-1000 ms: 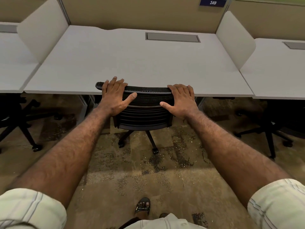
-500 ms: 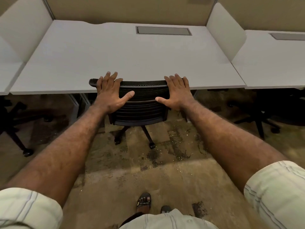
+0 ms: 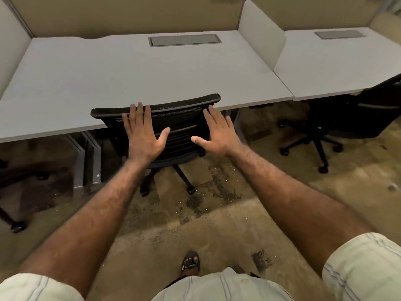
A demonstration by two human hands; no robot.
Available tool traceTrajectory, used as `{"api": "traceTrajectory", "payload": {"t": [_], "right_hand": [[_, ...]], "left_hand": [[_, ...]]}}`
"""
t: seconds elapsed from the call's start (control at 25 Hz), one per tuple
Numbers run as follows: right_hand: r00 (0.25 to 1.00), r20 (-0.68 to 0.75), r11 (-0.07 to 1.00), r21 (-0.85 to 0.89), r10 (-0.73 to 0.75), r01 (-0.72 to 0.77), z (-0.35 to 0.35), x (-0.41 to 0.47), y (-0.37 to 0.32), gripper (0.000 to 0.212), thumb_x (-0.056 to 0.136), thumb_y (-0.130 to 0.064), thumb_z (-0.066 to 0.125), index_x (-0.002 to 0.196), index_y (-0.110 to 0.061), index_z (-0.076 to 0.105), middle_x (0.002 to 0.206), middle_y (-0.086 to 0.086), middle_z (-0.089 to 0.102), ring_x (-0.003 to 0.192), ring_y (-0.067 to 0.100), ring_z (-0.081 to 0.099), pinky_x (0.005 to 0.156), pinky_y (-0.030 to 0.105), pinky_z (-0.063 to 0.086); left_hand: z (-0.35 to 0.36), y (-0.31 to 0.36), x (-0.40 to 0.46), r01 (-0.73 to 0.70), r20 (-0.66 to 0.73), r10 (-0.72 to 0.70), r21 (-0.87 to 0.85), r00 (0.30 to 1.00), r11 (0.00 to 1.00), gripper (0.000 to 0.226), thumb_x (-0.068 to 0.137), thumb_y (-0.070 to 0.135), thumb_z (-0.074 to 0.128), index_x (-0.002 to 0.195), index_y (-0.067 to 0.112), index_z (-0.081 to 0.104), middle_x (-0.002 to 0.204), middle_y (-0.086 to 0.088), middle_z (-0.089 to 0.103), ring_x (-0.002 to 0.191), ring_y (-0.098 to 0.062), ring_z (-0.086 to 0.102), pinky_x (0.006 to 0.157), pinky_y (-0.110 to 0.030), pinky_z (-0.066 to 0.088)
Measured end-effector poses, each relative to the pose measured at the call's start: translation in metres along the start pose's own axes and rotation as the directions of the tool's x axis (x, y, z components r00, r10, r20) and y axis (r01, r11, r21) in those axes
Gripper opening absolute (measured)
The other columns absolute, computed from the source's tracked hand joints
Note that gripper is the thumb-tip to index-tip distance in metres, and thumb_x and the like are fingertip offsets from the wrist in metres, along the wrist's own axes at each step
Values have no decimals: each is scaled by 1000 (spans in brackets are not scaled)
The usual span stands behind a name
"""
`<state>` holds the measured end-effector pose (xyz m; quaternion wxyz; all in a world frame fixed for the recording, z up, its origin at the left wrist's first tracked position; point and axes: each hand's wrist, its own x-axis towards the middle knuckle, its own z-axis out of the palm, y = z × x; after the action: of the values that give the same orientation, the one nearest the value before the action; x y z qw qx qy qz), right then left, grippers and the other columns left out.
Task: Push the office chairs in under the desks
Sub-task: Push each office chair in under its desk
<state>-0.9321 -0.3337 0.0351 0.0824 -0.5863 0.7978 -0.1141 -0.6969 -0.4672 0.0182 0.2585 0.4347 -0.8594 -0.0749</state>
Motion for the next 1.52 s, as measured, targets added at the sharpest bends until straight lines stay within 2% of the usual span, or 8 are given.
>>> {"api": "traceTrajectory", "payload": {"t": [0.16, 0.28, 0.44, 0.68, 0.84, 1.0, 1.2, 1.52], "right_hand": [[991, 51, 992, -23, 125, -124, 19, -58, 34, 100, 103, -77, 42, 174, -22, -1, 182, 1, -12, 167, 19, -17, 134, 52, -12], [970, 35, 971, 6, 239, -240, 31, -108, 70, 96, 103, -76, 41, 174, -21, 5, 183, 0, -7, 167, 18, -14, 134, 52, -10], [924, 61, 924, 42, 378, -380, 38, -175, 117, 95, 104, -75, 39, 174, -19, 9, 183, 1, -5, 167, 17, -13, 134, 54, -8], [811, 22, 806, 99, 584, -583, 32, -284, 193, 91, 106, -73, 38, 174, -18, 12, 183, 3, -2, 168, 19, -10, 135, 53, -6], [710, -6, 703, 145, 704, -696, 23, -359, 246, 89, 107, -74, 32, 174, -18, 13, 183, 3, 0, 168, 20, -7, 135, 53, -4], [613, -28, 607, 184, 789, -773, 14, -428, 299, 84, 108, -72, 25, 174, -20, 13, 183, 3, 1, 168, 20, -5, 134, 53, -6], [503, -47, 499, 231, 863, -835, 7, -501, 357, 83, 109, -71, 25, 173, -20, 15, 183, 2, 3, 168, 19, -4, 135, 53, -5], [454, -48, 450, 256, 890, -855, -2, -577, 433, 86, 108, -73, 22, 174, -18, 14, 183, 3, 3, 168, 20, -5, 135, 54, -4]], "left_hand": [[29, 50, -30, -113, -6, 113, -16, 994, 994, 94, 100, 49, 65, 167, 1, 20, 177, -23, 6, 165, -39, 2, 134, -59, 1], [56, 90, -54, -206, 99, 212, -67, 972, 976, 92, 100, 46, 66, 167, 2, 20, 177, -21, 10, 166, -36, 4, 134, -60, 9], [88, 143, -85, -234, 239, 271, -173, 933, 957, 92, 100, 41, 68, 168, 5, 18, 178, -18, 6, 166, -33, -1, 135, -56, 7], [132, 244, -130, -378, 395, 434, -216, 810, 900, 92, 101, 44, 66, 168, 6, 16, 178, -19, 3, 166, -33, -3, 135, -54, 7], [157, 323, -162, -455, 468, 528, -270, 709, 849, 92, 102, 47, 63, 169, 7, 14, 178, -18, 0, 166, -32, -6, 135, -54, 6], [179, 398, -188, -521, 507, 592, -293, 627, 802, 91, 104, 51, 58, 170, 10, 10, 179, -15, -5, 166, -29, -10, 135, -49, -2], [210, 479, -211, -565, 526, 651, -341, 547, 751, 89, 103, 46, 61, 169, 8, 15, 179, -16, 1, 166, -30, -7, 135, -47, -3], [257, 593, -243, -621, 559, 699, -369, 446, 692, 89, 105, 48, 55, 170, 10, 9, 179, -13, -5, 166, -27, -13, 134, -46, -7]]}}
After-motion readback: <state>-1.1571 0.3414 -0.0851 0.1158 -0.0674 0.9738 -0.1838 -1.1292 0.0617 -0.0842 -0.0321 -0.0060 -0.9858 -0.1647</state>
